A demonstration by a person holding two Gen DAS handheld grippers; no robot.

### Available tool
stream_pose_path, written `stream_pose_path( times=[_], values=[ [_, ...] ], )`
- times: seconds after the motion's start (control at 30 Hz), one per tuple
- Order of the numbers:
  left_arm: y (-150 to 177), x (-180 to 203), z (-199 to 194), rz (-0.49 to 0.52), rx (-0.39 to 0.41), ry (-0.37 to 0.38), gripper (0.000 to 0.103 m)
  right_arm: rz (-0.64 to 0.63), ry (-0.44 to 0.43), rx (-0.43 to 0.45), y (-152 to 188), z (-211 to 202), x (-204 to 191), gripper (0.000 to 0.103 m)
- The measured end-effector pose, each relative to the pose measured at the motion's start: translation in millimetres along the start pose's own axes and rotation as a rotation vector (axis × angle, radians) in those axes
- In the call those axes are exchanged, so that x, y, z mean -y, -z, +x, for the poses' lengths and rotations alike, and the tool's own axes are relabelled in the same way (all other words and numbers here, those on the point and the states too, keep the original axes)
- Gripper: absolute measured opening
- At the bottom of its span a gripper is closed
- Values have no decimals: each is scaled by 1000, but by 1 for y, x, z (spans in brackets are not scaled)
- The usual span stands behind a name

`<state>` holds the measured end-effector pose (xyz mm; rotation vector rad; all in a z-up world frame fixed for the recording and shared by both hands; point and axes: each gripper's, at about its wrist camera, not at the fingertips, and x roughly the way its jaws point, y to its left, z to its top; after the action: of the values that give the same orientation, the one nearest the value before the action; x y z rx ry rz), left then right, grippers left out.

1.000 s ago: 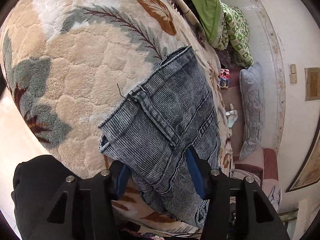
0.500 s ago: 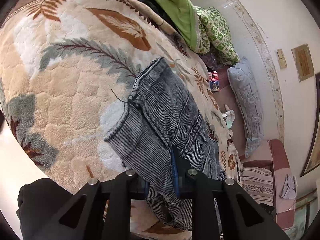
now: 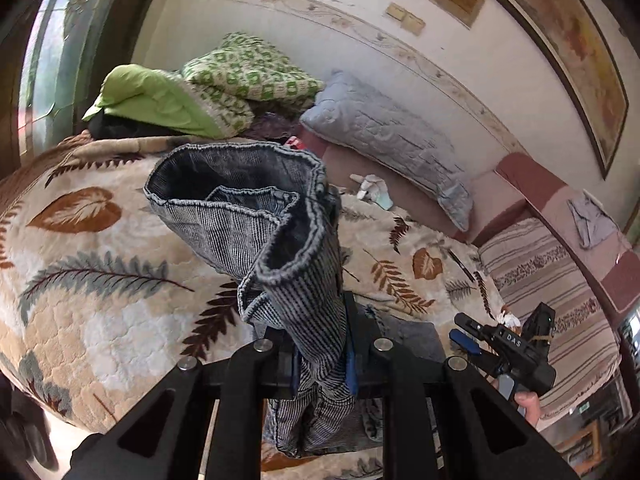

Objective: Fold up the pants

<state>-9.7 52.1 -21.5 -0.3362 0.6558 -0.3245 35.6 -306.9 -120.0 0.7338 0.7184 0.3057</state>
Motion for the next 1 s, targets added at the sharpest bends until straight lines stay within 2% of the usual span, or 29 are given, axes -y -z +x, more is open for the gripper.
stream_pose_path(
  times=[0.17,0.3,0.37,0.5,0.57,0.63,0.7,0.77,0.87,0.93,1.0],
  values=[
    [8,66,20,133,-57,106,17,112,-8,92,-21,-32,28,54],
    [28,115,49,212,-139,189,17,158,-8,147,-29,-55,43,54],
    [43,133,72,240,-197,205,17,170,-8,171,-32,-65,49,54],
    [72,151,113,248,-380,242,17,187,-14,205,-37,-84,59,54],
    [74,157,108,273,-385,293,17,187,-17,219,-39,-94,62,54],
    [69,162,91,333,-328,299,19,171,-10,231,-39,-100,61,54],
    [58,164,73,387,-247,285,27,156,-11,229,-39,-100,58,54],
    [45,160,64,410,-174,237,48,143,-25,209,-38,-94,51,54],
    [29,138,72,380,-152,141,50,87,-45,151,-32,-75,32,54],
    [28,122,83,353,-176,71,50,8,-35,112,-23,-62,12,54],
    [34,107,97,354,-216,-32,50,-83,-32,64,-14,-49,-8,54]
  ],
)
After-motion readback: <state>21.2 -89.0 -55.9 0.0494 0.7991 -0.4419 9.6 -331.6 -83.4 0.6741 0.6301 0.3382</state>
